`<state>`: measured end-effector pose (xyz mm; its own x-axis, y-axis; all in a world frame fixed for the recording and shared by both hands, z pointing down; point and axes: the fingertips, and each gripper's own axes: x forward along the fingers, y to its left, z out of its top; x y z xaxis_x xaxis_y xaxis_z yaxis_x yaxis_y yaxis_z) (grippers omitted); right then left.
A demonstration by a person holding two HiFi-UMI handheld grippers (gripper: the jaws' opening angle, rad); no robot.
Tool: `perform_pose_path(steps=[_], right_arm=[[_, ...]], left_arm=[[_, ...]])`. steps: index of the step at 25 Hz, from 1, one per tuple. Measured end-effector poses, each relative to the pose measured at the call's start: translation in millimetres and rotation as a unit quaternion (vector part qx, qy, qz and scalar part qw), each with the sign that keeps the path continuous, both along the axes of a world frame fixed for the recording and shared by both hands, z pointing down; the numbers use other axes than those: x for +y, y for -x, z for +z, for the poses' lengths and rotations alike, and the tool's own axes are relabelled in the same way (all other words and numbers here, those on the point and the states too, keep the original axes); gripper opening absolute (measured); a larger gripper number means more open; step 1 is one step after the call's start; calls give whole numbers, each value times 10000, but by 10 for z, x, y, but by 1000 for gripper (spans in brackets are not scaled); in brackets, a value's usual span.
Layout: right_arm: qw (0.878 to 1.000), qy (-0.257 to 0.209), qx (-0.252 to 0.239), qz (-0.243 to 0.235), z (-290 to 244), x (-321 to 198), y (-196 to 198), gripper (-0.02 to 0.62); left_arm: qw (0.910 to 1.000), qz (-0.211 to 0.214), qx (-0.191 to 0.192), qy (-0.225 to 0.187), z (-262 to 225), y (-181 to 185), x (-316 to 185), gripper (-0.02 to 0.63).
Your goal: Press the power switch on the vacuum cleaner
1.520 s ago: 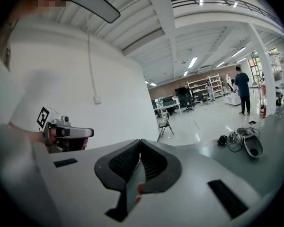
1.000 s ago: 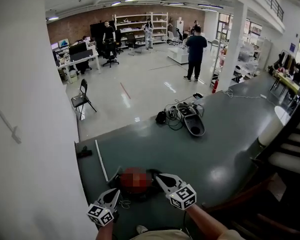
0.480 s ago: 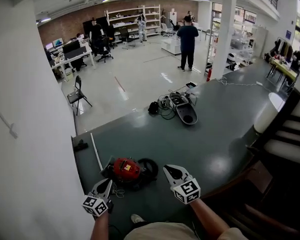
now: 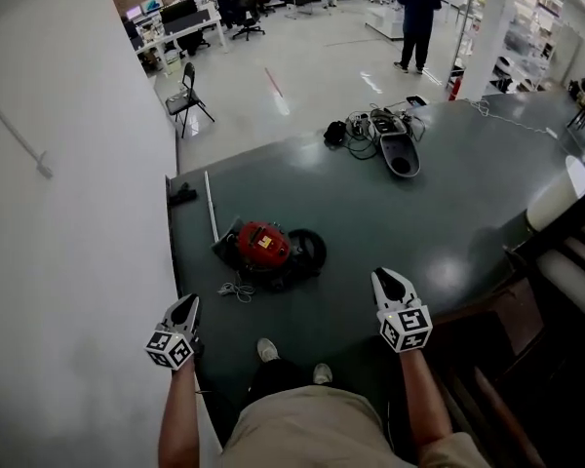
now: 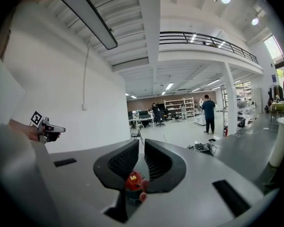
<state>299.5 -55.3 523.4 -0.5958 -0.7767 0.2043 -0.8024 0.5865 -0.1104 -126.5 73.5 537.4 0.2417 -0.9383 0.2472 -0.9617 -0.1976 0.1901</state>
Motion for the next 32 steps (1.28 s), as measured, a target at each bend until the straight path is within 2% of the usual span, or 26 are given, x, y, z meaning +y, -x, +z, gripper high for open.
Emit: perform_pose_path(steps=[5,11,17,21,25,27,29,32], right_arm=[[9998,167,-100,-44,229,112,-42,107],[9991,256,34,-332,389,205,302,112],[9979,163,109,-610,294,237,1168,112],[9980,40,70,-620,172,186,1677,112],[9991,-119,117,-378,176,87,2166,112],[9994,-41,130,-317,261,13,2430,112],[9988,99,69,-475,299,-94,2684,112],[9977,24,102,-666,205,-327,2991,112]], left_arm=[[9978,-462,-336,347,296,337,344,9],[9973,-587,-193,384,527,459,379,25],[9993,-106,299,188,445,264,156,31],[9978,235,622,11,327,73,-13,31],[9961,673,577,-4,272,28,-226,31],[9950,843,526,15,258,36,-317,31],[9940,981,494,11,233,27,-391,31],[9928,1112,449,8,198,59,-486,31]])
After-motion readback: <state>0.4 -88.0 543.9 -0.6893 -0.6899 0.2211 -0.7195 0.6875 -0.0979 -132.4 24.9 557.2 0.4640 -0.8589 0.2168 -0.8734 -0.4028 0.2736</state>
